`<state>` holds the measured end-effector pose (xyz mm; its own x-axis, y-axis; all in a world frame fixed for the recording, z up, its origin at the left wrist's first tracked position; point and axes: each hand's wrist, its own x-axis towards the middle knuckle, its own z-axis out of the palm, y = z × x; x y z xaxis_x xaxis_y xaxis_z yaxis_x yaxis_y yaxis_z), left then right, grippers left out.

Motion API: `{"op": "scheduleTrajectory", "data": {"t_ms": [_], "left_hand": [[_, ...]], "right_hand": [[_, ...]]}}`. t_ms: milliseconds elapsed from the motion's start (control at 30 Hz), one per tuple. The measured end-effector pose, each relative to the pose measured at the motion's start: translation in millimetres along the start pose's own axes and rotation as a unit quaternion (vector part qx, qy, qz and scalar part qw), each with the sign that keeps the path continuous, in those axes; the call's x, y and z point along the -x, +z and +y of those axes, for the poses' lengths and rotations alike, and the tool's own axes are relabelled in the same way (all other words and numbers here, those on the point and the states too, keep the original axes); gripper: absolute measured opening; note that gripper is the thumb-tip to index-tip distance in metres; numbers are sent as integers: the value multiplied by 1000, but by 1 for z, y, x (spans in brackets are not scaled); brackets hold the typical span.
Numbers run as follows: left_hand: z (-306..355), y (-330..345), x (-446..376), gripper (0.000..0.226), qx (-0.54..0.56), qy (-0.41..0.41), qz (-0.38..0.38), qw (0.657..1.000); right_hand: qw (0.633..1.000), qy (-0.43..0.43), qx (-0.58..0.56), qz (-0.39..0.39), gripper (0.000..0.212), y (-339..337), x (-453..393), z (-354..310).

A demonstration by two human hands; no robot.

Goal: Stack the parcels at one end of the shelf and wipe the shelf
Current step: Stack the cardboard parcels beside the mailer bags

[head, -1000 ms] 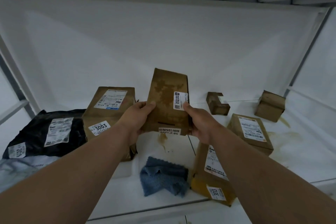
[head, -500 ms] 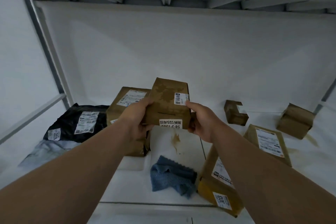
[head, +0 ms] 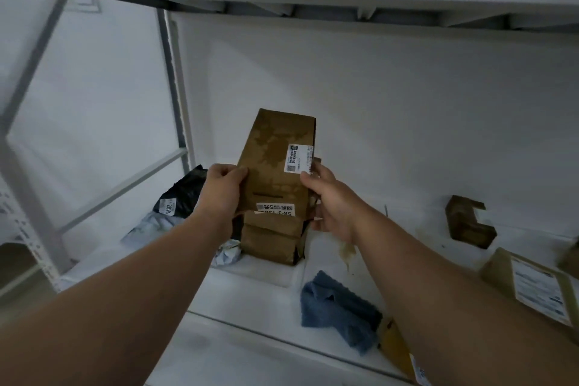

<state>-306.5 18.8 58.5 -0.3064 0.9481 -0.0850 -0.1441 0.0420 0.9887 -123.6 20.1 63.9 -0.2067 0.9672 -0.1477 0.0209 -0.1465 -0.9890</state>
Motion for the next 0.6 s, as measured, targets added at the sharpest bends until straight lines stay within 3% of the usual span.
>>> {"op": "scheduleTrajectory", "data": {"t_ms": [300, 600], "left_hand": [[13, -87, -52, 17, -4, 30, 84, 996], [-18, -161, -133, 27, -59, -82, -8, 995]], "right_hand": [[998, 0, 7, -64, 54, 103, -57, -9], [994, 99, 41, -27, 39, 172, -134, 32]]}}
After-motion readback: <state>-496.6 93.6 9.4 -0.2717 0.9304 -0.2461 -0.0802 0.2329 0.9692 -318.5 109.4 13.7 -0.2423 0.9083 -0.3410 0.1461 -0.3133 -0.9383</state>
